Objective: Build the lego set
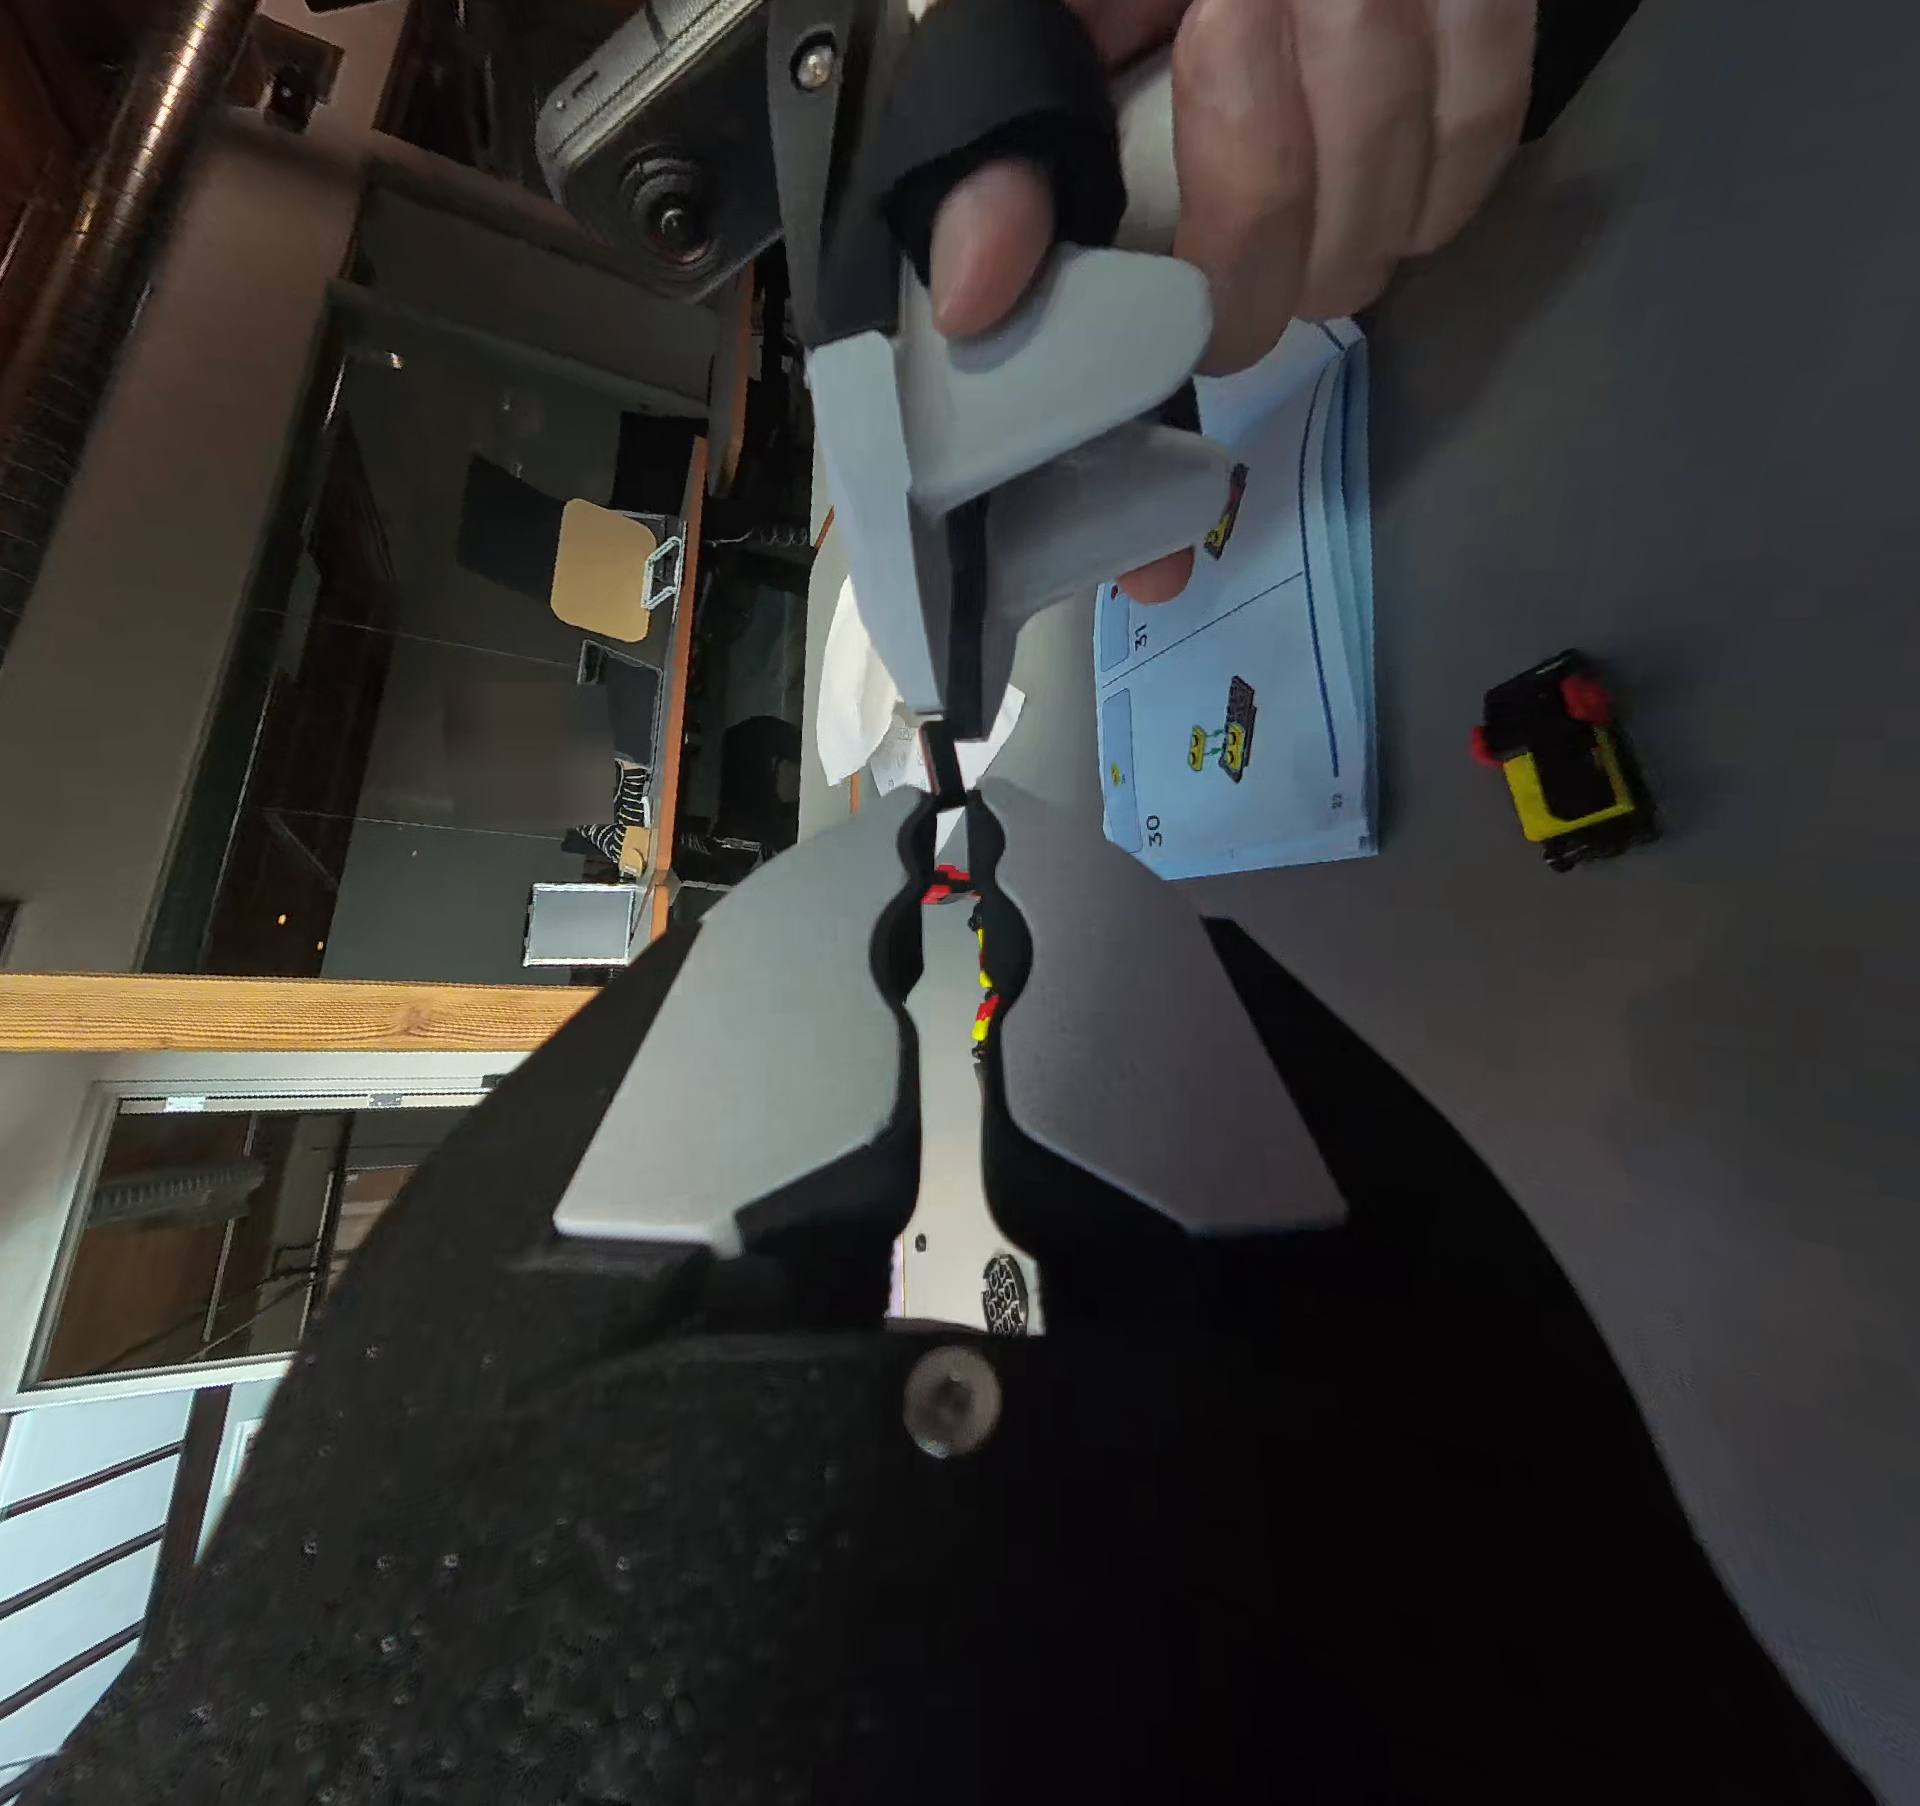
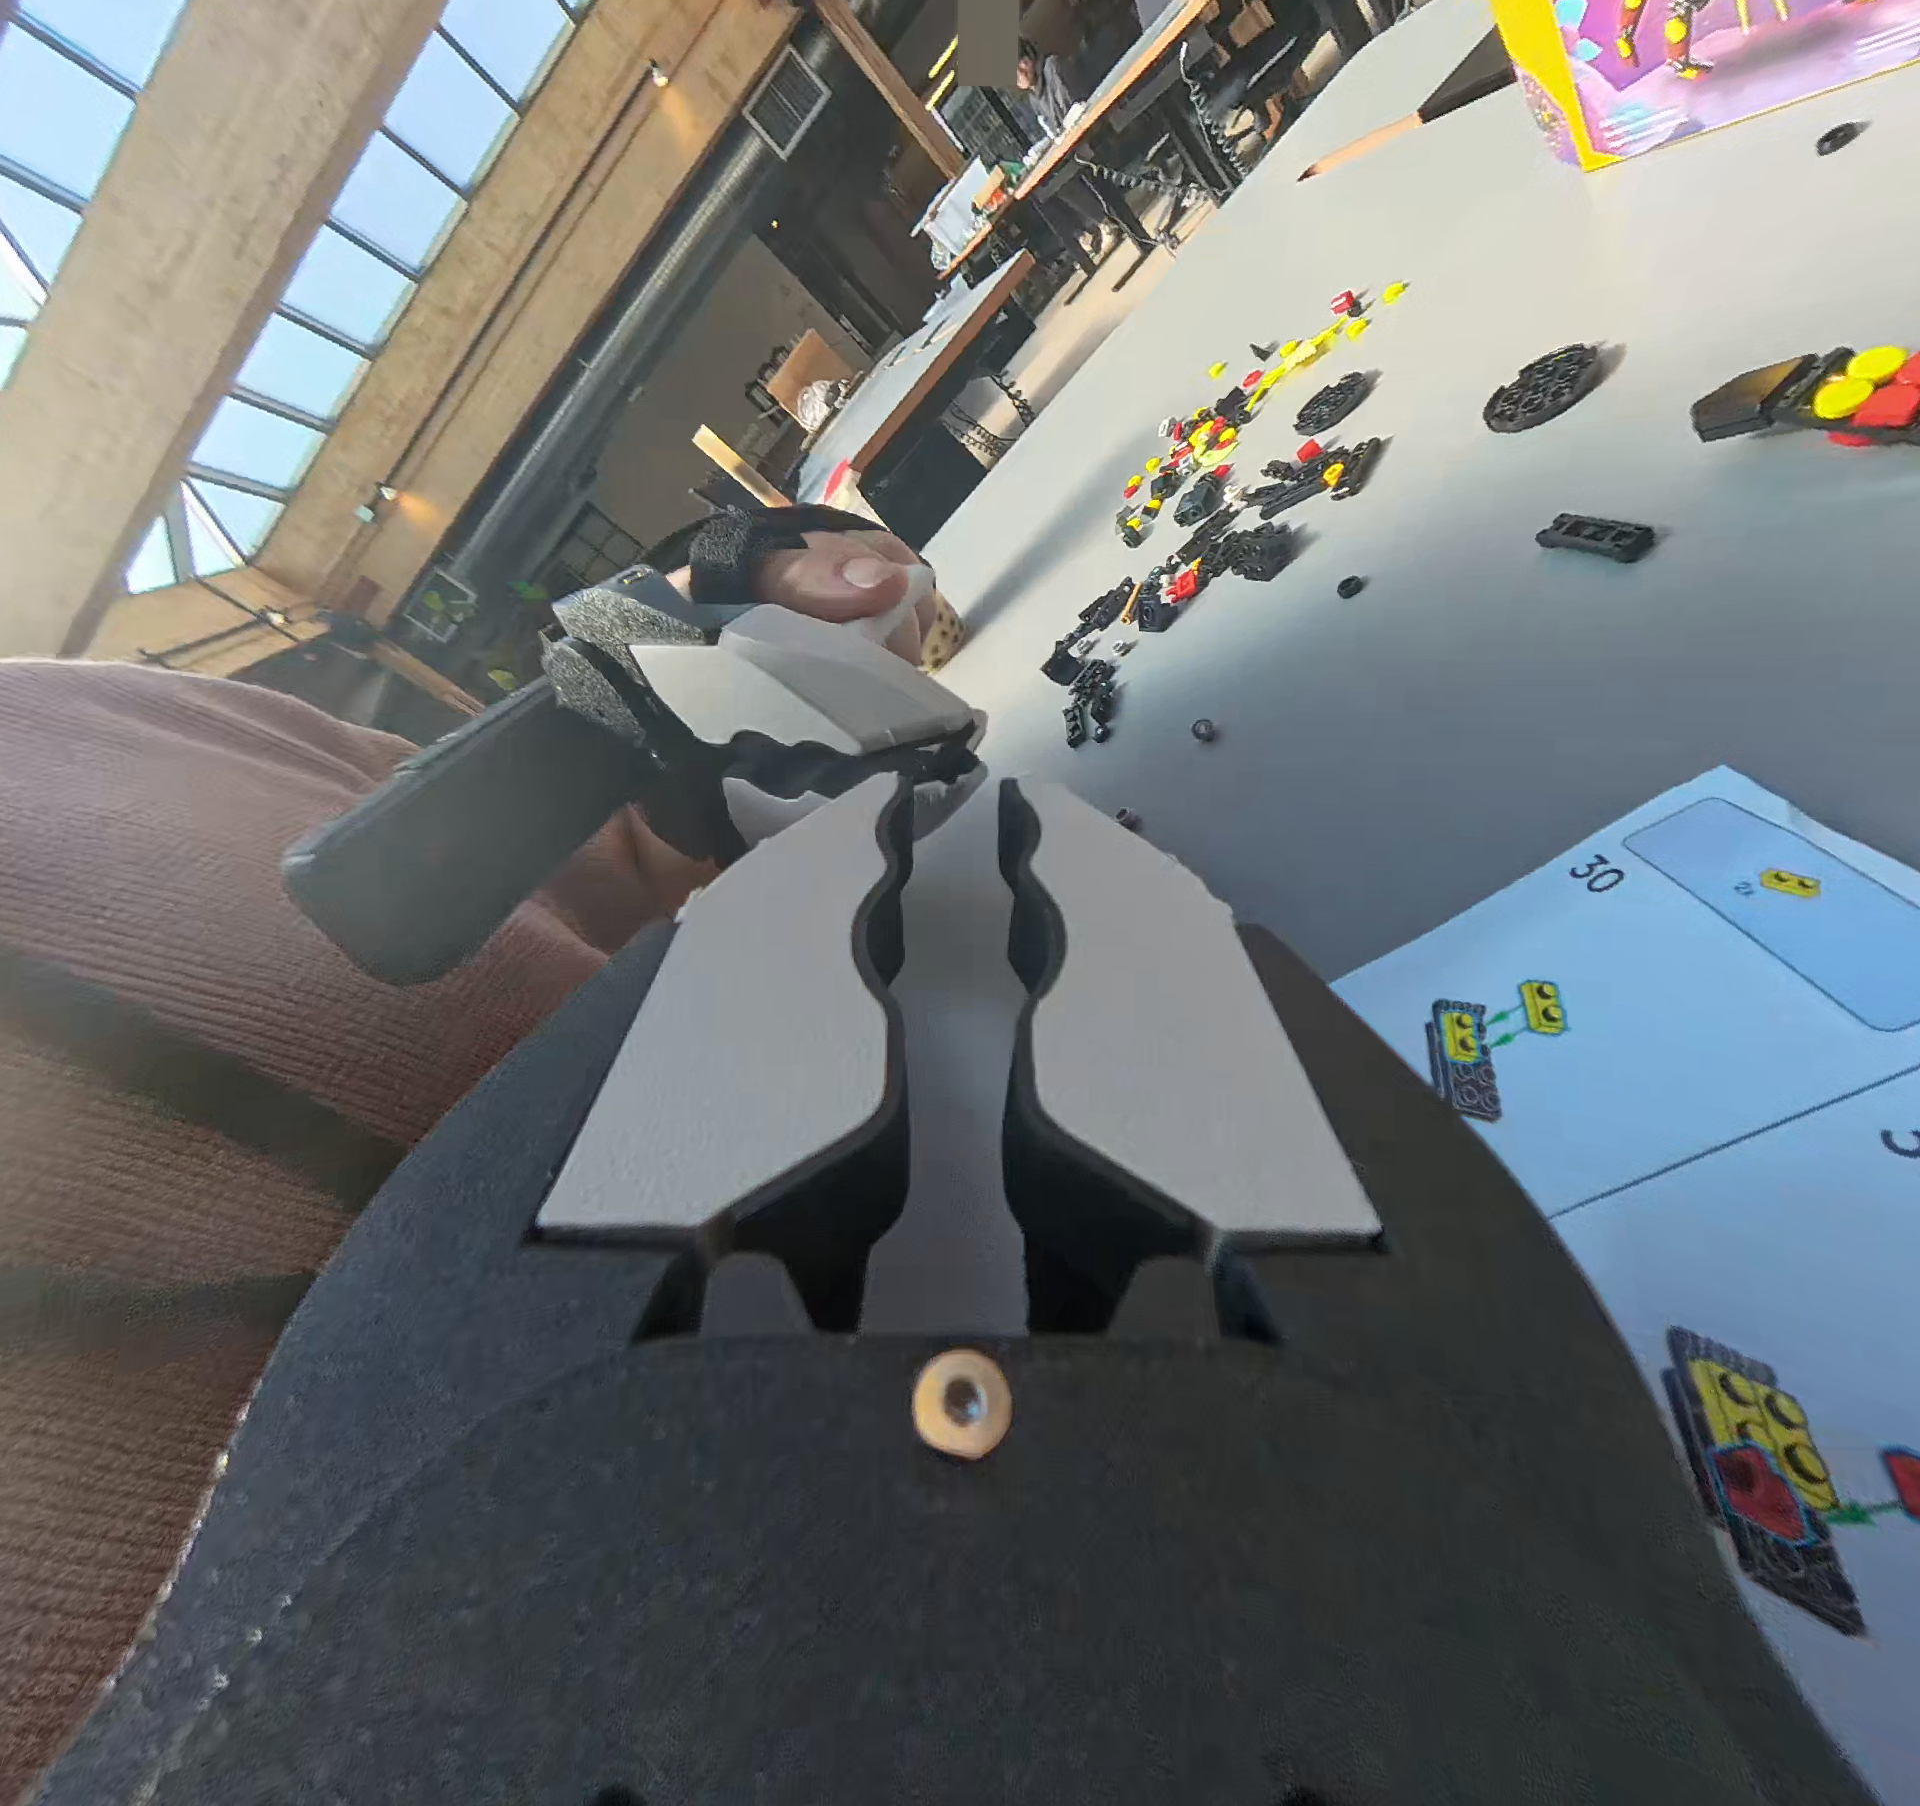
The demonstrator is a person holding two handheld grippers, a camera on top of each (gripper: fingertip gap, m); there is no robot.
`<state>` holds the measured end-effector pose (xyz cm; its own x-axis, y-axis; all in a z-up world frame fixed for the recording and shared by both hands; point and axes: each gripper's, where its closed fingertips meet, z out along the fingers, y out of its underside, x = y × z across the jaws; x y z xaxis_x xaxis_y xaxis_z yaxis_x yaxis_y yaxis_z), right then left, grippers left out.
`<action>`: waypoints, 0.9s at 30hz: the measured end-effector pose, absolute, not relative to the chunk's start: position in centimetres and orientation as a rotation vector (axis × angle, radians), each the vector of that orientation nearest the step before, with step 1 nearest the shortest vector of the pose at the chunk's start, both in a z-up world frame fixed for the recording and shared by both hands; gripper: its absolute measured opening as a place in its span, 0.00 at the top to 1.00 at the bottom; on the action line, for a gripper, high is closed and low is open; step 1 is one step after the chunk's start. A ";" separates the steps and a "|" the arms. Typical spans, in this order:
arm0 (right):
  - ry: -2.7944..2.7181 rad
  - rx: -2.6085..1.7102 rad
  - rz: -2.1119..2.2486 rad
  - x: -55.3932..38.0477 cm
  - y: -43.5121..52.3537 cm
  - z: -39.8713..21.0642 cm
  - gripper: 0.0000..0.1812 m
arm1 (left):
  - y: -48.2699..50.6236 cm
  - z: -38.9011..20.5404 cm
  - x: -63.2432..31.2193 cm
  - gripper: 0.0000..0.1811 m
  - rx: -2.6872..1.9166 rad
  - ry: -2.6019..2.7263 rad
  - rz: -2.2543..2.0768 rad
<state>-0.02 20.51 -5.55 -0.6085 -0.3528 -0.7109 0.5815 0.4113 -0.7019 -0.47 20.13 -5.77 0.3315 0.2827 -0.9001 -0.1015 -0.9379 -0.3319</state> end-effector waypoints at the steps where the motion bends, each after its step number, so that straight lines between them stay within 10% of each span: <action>1: 1.737 0.216 -1.325 0.0 20.6 -5.2 0.92 | 20.1 -6.0 -0.5 0.97 -2.291 -0.142 1.651; 27: 2.250 -0.022 -0.695 2.9 23.3 -14.6 0.97 | 21.7 -14.6 3.3 0.92 -2.287 -0.655 0.853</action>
<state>2.92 23.29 -14.55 -0.7062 -0.2243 -0.6715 0.1937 0.8511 -0.4880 3.29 21.72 -14.61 0.6711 0.6207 -0.4054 0.2318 -0.6951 -0.6805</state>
